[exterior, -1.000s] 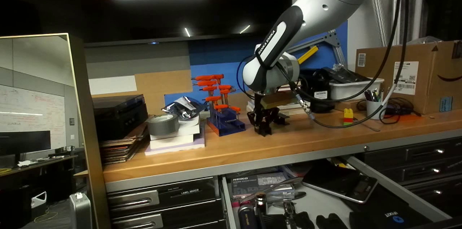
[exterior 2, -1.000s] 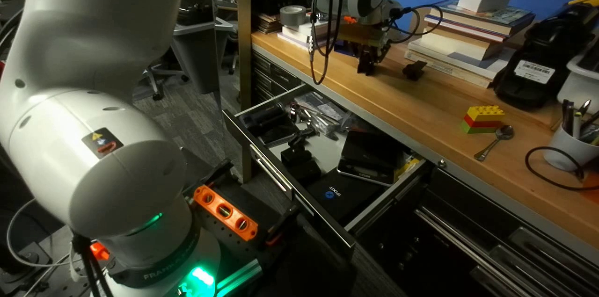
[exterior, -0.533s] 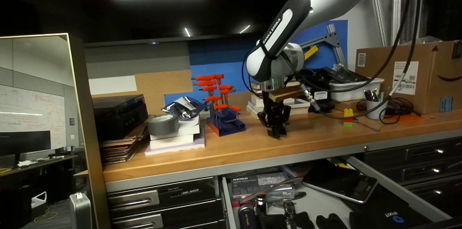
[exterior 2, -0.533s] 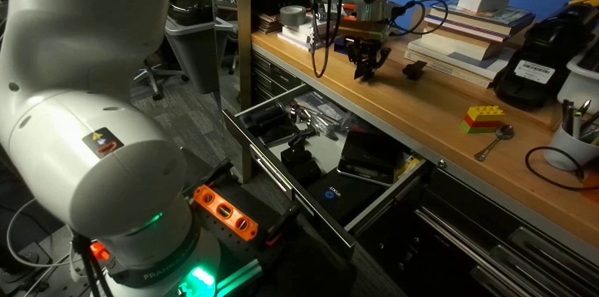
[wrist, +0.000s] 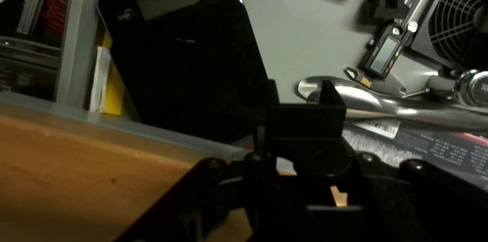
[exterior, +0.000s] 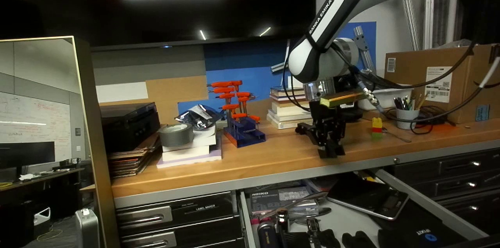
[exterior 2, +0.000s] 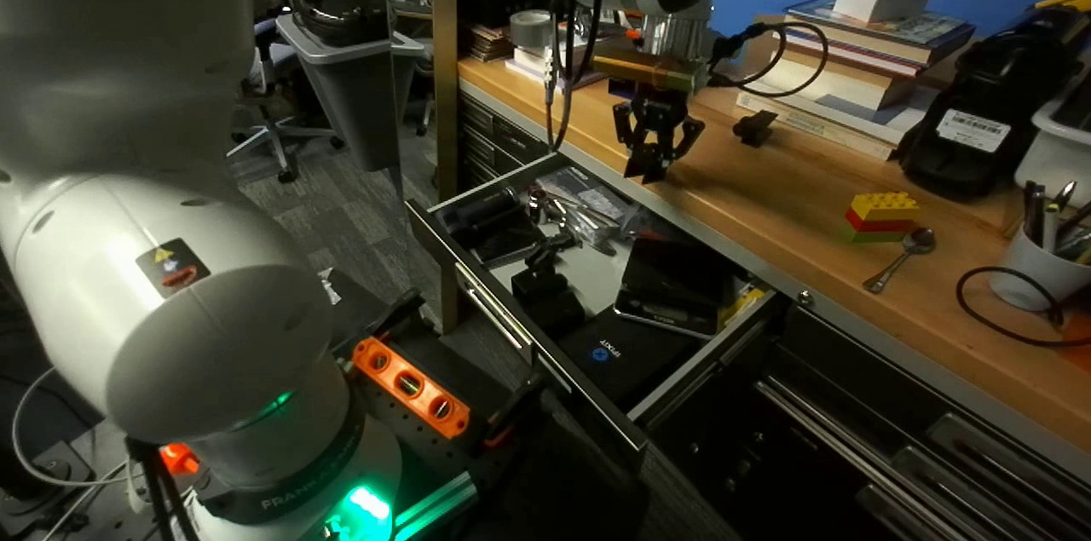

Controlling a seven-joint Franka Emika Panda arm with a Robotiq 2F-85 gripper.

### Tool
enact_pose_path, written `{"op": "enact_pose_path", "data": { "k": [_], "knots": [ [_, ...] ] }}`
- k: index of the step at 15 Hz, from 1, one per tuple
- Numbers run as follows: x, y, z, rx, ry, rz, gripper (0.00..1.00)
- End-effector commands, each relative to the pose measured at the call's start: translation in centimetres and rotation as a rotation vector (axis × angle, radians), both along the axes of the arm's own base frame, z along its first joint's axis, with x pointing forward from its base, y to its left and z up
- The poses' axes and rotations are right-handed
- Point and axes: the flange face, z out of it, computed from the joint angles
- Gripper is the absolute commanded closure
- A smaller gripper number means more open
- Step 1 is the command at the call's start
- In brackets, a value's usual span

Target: Put the black objects into the the drawer then close the drawer.

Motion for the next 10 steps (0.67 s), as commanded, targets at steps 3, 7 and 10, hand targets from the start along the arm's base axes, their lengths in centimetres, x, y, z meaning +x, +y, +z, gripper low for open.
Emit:
{"op": "enact_pose_path", "data": {
  "k": [3,7,10],
  "knots": [
    [-3.9,-0.3,-3.9,0.054,0.014,0.000,0.86],
    [-4.6,-0.3,-7.3,0.106,-0.007,0.044,0.85],
    [-4.9,-0.8,-8.9,0.182,-0.062,0.086,0.86]
  ]
}}
